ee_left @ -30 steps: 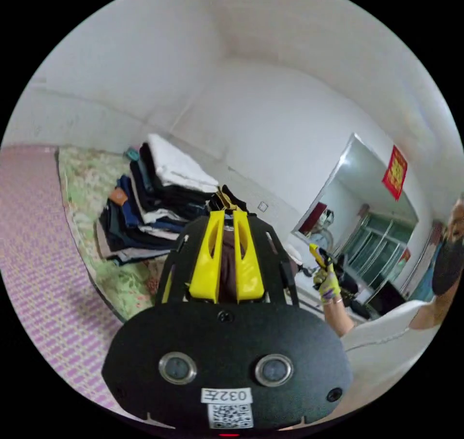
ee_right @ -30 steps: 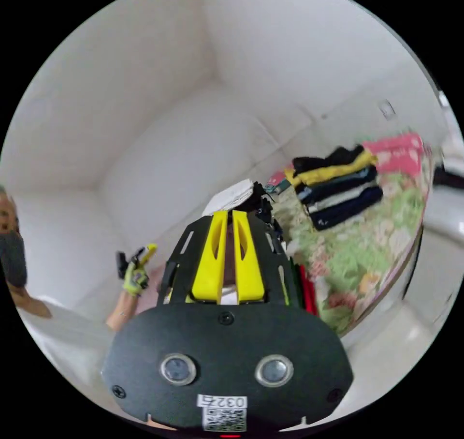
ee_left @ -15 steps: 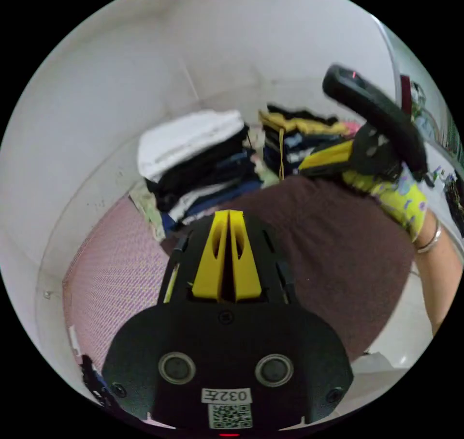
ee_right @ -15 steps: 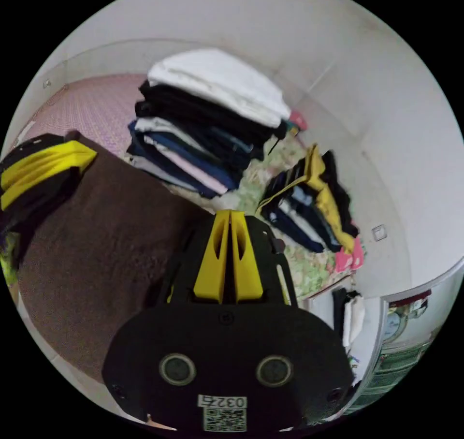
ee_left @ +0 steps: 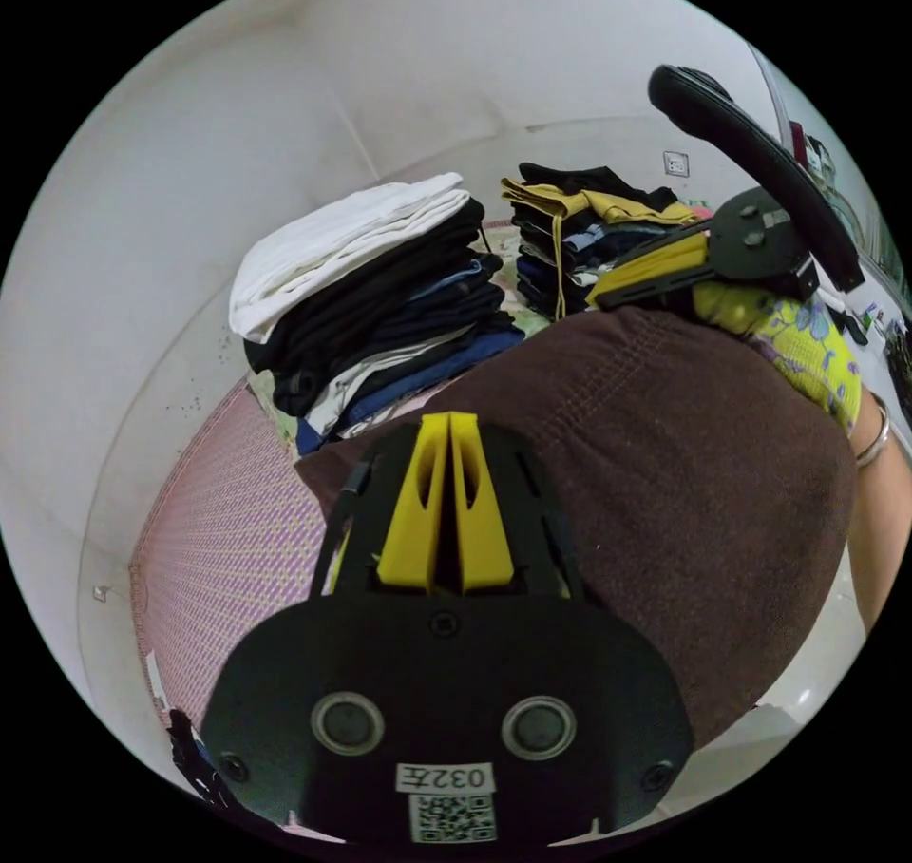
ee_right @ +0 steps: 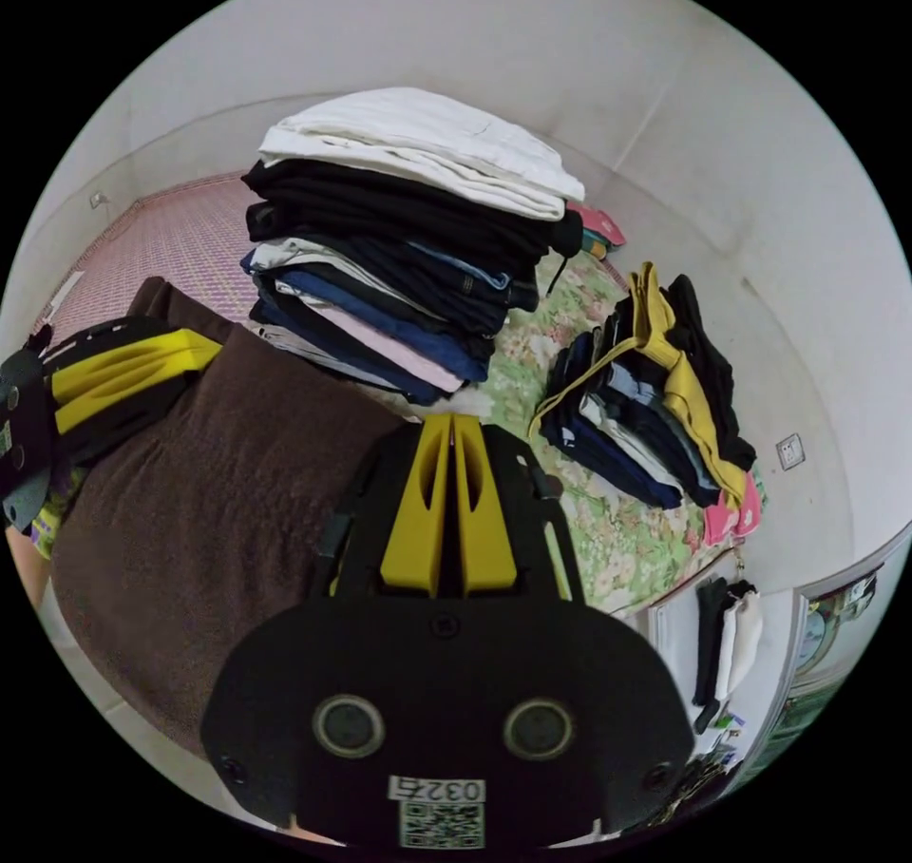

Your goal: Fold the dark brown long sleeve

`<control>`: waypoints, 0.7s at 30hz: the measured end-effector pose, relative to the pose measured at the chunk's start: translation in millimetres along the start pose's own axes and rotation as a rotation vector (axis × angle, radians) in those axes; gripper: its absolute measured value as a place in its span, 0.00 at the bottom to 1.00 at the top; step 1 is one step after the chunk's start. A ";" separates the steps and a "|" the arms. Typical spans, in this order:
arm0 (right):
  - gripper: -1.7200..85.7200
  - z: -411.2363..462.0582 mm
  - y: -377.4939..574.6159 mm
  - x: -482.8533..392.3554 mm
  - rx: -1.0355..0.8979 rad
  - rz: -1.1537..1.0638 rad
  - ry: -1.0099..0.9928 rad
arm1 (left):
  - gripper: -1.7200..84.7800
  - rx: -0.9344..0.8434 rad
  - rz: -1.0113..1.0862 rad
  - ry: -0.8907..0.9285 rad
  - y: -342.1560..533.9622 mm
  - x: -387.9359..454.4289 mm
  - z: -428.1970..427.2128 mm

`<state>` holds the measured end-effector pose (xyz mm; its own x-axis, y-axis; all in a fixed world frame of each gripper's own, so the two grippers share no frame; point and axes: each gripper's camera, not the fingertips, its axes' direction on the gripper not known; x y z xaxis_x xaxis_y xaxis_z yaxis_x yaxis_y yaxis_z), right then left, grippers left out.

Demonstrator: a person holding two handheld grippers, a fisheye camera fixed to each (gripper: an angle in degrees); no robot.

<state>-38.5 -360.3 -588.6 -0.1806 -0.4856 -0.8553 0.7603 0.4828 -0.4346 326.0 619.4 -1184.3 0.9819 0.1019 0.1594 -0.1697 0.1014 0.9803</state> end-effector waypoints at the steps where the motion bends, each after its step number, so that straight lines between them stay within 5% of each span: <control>1: 0.01 -5.2 1.2 -1.3 0.004 0.007 0.007 | 0.01 -0.004 0.008 0.003 0.5 2.9 -0.7; 7: 0.01 -41.0 5.0 3.2 0.019 0.038 -0.036 | 0.01 -0.014 0.001 0.019 10.3 4.8 -8.5; 15: 0.01 -210.0 68.7 39.0 0.460 0.180 -0.154 | 0.01 0.061 -0.156 0.226 48.1 -55.2 -28.5; 21: 0.01 -296.8 171.0 22.9 0.766 0.023 -0.271 | 0.01 0.331 -0.196 0.353 145.2 -97.8 -87.1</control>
<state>-97.8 -72.6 -766.2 -0.0775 -0.6884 -0.7211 0.9957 -0.0904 -0.0207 198.1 710.3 -1067.7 0.8948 0.4457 -0.0239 0.1061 -0.1605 0.9813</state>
